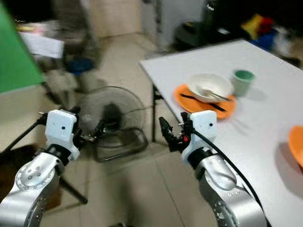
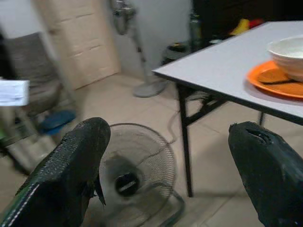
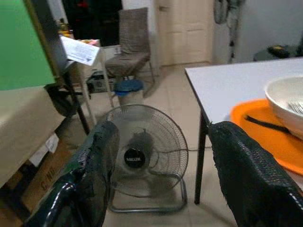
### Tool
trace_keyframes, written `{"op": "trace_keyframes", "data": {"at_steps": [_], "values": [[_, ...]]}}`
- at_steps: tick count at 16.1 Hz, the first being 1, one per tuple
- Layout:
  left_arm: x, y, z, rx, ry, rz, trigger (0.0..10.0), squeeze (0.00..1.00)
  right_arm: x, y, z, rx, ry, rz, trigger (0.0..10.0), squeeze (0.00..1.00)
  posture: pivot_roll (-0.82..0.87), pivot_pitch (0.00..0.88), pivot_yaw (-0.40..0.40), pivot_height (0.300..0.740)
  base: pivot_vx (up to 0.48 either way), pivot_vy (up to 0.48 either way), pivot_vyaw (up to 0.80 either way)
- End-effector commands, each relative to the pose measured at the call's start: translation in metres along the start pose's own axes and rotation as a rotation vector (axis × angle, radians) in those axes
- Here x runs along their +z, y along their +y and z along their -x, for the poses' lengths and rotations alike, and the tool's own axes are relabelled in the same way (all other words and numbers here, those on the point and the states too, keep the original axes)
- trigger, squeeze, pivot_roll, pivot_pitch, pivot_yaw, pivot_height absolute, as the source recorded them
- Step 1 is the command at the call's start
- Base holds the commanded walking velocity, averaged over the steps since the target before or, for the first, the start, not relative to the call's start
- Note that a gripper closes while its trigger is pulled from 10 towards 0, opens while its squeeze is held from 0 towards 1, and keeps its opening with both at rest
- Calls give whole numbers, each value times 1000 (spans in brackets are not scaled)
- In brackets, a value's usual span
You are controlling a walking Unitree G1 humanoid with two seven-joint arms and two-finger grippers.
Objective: Setting the table
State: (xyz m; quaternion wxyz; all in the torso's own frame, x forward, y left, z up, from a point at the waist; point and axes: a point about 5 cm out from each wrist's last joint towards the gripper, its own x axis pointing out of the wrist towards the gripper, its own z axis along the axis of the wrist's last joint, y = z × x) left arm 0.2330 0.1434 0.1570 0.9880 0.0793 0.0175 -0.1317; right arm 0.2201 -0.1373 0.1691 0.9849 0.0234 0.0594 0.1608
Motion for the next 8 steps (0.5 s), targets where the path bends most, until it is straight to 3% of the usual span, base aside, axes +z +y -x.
{"op": "trace_keyframes", "data": {"at_steps": [1,7,8], "values": [[1,-3,0,-10,-5,6,10000,0,2,-2,-1,-7,-5,4,10000,0,99,0,75,740,0,0,800],[1,-2,1,-3,-5,12,10000,0,2,-1,-3,-9,-6,5,10000,0,107,0,60,740,0,0,800],[1,-1,1,0,-7,13,10000,0,1,-4,-4,-52,-9,-29,10000,0,109,0,59,740,0,0,0]]}}
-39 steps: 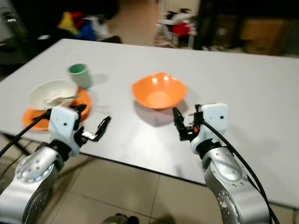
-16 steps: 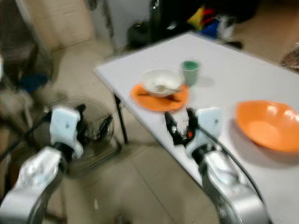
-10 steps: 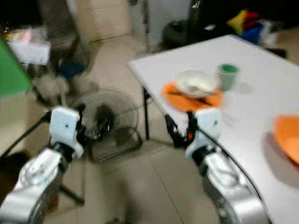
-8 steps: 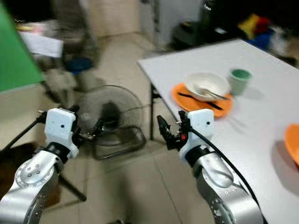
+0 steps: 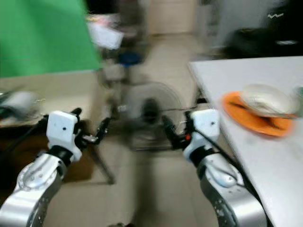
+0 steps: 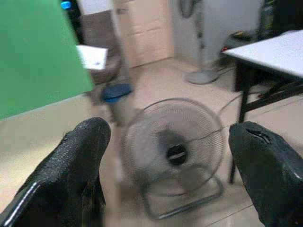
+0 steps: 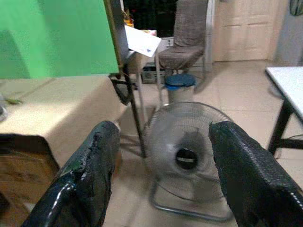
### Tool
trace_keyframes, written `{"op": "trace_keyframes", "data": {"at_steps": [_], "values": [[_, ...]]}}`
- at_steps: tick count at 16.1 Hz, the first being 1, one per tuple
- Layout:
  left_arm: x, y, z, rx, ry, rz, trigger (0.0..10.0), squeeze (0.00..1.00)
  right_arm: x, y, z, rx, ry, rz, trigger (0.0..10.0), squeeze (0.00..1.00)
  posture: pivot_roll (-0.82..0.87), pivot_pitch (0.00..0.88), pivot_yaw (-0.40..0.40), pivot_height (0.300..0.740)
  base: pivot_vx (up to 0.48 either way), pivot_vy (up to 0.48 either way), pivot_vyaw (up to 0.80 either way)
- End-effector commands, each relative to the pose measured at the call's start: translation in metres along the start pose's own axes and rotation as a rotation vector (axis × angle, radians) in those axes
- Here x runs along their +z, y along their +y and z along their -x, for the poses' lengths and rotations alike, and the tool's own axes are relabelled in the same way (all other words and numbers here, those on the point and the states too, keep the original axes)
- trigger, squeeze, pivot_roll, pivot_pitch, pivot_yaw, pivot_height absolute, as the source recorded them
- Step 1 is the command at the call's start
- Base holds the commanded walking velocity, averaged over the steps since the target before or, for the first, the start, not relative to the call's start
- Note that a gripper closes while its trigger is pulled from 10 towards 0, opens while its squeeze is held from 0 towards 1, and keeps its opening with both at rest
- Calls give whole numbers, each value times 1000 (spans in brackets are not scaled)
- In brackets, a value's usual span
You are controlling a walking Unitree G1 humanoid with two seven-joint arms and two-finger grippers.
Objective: Setting the table
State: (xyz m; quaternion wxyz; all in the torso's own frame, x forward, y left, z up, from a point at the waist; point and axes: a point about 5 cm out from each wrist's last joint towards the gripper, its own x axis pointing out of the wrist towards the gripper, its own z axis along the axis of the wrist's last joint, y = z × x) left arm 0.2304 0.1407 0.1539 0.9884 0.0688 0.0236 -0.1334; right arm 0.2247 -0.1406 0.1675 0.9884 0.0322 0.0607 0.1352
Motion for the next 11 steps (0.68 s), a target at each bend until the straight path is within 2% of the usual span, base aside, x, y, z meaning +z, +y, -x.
{"op": "trace_keyframes", "data": {"at_steps": [1,7,11], "values": [[3,3,0,6,-16,-10,10000,0,1,-1,-1,-21,-6,-38,10000,0,109,0,59,740,0,304,0],[3,4,0,9,-16,-13,10000,0,-3,-2,-3,-47,25,-37,10000,0,113,0,55,740,0,401,0],[2,5,1,12,-14,-17,10000,0,-6,-3,-6,-88,74,-3,10000,0,117,0,52,740,0,412,0]]}}
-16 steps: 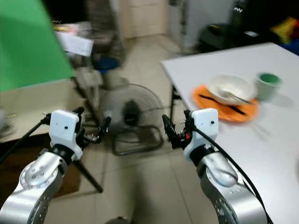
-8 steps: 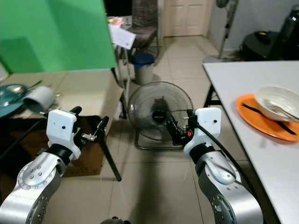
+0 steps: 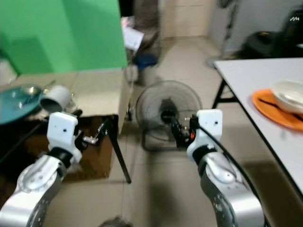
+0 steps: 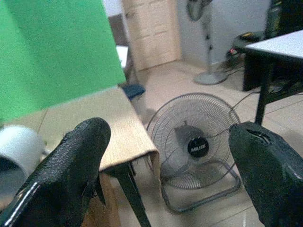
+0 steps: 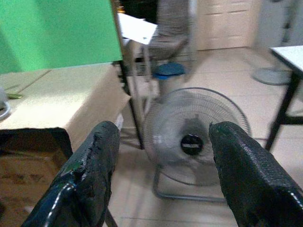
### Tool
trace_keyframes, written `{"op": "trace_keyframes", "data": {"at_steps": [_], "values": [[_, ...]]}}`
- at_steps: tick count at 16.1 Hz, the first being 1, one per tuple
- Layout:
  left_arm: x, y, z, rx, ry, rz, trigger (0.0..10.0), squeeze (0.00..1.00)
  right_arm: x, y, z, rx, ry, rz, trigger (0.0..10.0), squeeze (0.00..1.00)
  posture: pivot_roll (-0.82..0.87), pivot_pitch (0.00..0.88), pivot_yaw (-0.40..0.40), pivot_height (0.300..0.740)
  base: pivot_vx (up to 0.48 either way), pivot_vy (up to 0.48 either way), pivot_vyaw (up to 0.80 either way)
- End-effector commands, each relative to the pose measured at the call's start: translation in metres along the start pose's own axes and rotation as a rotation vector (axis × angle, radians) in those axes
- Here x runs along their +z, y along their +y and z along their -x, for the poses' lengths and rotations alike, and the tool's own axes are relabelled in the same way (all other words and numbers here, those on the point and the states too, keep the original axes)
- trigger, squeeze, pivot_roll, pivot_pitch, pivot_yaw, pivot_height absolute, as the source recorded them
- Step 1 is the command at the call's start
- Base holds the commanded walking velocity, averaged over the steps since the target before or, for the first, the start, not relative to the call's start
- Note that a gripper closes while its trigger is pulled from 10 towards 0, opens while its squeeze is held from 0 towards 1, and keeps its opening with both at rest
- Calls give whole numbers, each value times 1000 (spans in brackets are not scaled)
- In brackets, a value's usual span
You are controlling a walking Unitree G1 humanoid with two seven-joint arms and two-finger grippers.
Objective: Setting the table
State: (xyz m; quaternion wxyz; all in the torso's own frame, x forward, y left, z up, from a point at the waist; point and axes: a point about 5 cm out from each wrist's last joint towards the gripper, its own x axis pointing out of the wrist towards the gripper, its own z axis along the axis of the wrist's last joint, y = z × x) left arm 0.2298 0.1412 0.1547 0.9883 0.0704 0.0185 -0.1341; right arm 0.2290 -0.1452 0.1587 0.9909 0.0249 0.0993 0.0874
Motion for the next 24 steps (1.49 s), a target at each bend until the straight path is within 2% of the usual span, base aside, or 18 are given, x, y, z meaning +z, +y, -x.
{"op": "trace_keyframes", "data": {"at_steps": [1,8,18,20,21,24], "values": [[1,5,1,13,-3,-14,10000,0,2,5,-2,15,3,8,10000,0,118,0,51,740,0,409,0],[1,6,1,18,-3,-16,10000,0,2,8,-2,63,1,-41,10000,0,123,0,48,740,0,410,0],[5,15,-1,71,-18,-19,10000,0,3,9,-5,66,2,-87,10000,0,134,0,50,740,0,0,0],[7,15,-2,74,-32,-6,10000,0,4,11,-6,87,0,-73,10000,0,135,0,50,740,0,0,0],[8,16,-2,74,-33,-6,10000,0,6,15,-7,126,0,-37,10000,0,134,0,51,740,0,0,0],[8,15,-2,70,-35,1,10000,0,7,18,-8,141,-2,-21,10000,0,135,0,47,740,0,0,800]]}}
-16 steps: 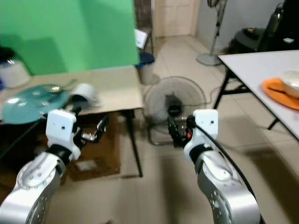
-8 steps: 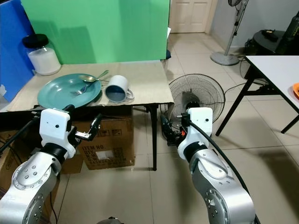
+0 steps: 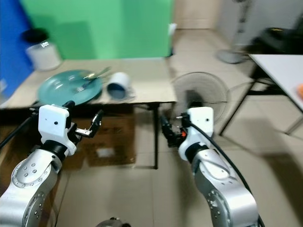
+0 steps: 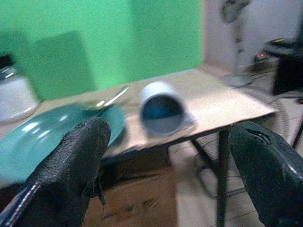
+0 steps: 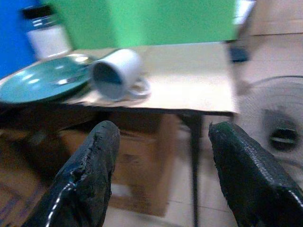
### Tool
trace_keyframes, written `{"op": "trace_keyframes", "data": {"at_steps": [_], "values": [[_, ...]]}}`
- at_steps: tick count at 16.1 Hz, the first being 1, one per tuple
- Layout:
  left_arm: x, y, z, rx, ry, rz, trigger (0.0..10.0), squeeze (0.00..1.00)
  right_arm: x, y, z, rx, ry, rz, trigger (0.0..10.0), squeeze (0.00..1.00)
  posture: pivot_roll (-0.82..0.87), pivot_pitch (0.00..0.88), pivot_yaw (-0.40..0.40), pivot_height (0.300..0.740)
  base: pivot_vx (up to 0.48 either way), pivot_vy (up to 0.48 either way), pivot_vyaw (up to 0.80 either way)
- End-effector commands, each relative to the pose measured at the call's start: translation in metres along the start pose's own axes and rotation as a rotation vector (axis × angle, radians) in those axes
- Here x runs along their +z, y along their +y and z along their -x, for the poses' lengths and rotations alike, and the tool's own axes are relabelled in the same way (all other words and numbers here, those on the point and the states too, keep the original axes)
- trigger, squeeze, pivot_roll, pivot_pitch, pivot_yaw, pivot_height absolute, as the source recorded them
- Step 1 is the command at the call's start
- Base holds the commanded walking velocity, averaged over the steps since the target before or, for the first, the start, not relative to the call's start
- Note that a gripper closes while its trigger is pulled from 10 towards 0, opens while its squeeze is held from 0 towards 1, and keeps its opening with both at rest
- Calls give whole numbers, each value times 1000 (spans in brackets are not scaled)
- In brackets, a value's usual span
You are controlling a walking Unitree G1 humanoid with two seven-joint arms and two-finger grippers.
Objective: Setting the table
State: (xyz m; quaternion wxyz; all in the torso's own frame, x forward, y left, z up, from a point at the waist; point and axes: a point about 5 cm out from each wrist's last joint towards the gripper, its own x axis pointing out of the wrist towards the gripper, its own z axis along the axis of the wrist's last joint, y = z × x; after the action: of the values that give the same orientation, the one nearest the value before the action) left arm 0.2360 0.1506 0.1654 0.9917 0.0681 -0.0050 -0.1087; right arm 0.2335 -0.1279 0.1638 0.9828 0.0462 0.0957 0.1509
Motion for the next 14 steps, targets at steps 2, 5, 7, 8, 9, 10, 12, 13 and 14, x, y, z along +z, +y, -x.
{"op": "trace_keyframes", "data": {"at_steps": [2,5,7,8,9,10,12,13,14], "values": [[-1,3,1,17,8,5,10000,0,2,2,-3,22,4,18,10000,0,138,0,45,740,0,0,800],[-1,4,1,19,8,4,10000,0,2,2,-5,30,3,25,10000,0,141,0,43,740,0,0,800],[-1,5,1,22,7,6,10000,0,3,2,-6,35,1,29,10000,0,145,0,40,740,242,0,800],[0,5,2,23,6,8,10000,0,3,2,-6,37,0,30,10000,0,145,0,40,740,244,0,800],[0,5,2,24,6,8,10000,0,3,2,-7,39,0,30,10000,0,149,0,38,740,247,0,800],[0,6,2,26,4,9,10000,0,4,2,-8,41,-1,31,10000,0,151,0,36,740,247,0,800],[0,7,2,29,3,10,10000,0,4,2,-9,41,-3,32,10000,0,153,0,34,740,255,0,800],[0,7,2,30,2,10,10000,0,4,2,-9,41,-4,38,10000,0,153,0,34,740,266,0,0],[0,8,2,31,3,10,10000,0,4,1,-10,34,-4,31,10000,0,155,0,33,740,266,0,0]]}}
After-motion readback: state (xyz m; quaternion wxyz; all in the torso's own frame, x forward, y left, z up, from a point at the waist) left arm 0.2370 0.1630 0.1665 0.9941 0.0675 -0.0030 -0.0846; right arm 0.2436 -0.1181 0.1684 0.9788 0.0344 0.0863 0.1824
